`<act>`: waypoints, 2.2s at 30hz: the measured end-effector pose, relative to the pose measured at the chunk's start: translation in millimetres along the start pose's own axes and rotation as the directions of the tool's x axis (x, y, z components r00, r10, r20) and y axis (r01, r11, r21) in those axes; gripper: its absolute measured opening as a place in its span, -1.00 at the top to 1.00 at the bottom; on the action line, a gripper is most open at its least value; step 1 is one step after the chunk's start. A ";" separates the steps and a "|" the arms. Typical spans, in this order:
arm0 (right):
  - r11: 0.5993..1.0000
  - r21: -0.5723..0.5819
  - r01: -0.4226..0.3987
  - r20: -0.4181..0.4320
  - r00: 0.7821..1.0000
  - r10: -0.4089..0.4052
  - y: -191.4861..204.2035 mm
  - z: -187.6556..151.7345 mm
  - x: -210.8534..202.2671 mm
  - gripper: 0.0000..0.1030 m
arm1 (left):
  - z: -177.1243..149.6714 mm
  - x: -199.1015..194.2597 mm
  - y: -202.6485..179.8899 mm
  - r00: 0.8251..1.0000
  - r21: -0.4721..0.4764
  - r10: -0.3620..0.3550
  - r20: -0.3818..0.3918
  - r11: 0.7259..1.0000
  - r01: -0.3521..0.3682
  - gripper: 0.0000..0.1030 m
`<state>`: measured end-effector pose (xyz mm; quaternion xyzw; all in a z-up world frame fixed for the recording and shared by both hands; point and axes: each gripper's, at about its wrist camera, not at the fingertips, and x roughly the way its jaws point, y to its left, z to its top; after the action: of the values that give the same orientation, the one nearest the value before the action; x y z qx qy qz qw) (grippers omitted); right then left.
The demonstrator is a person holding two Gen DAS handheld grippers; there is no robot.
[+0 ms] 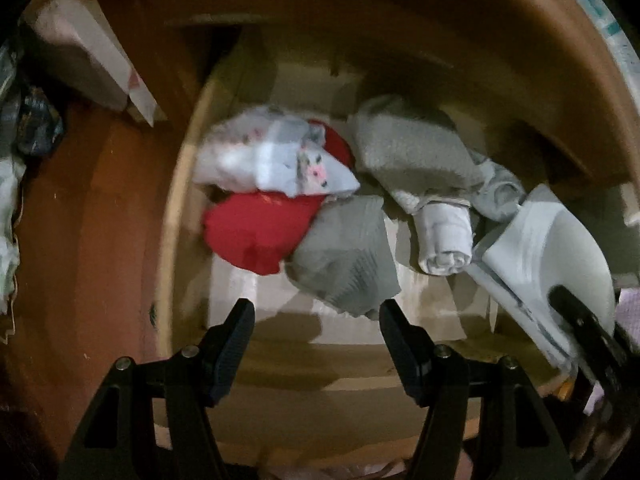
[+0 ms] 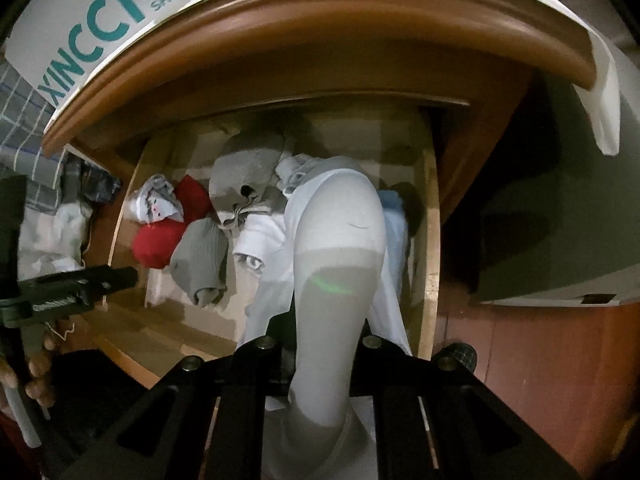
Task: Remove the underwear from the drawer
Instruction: 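Grasp the grey sock in the drawer with the left gripper while the right holds the white stocking, then lift the grey sock out of the drawer over the shoe box with the left gripper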
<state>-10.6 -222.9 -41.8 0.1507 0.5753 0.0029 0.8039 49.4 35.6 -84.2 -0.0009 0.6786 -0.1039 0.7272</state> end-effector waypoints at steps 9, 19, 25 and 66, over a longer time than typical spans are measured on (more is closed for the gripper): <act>0.996 0.022 -0.088 0.022 0.996 0.087 -6.8 0.0 -0.2 0.80 | 6.0 22.8 14.5 0.998 -0.399 -0.010 0.059 0.916 0.032 -0.29; 0.993 0.008 -0.121 0.030 0.992 0.121 -7.1 0.7 -3.1 0.80 | 23.8 36.2 -3.0 0.996 -0.408 -0.051 0.078 0.910 0.078 -0.28; 0.990 0.015 -0.139 0.030 0.990 0.138 -8.7 1.9 -3.6 0.80 | 36.5 56.9 -7.2 1.000 -0.476 -0.016 -0.023 0.879 0.003 -0.29; 0.996 -0.047 -0.072 0.063 0.995 0.075 5.4 0.4 -1.7 0.79 | 18.4 -33.9 -3.4 1.000 -0.295 0.022 0.019 0.955 -0.016 0.49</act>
<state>-9.9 -218.2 -38.8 0.1538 0.5429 0.0403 0.8246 65.1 34.8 -48.8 -0.1041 0.6784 0.0056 0.7273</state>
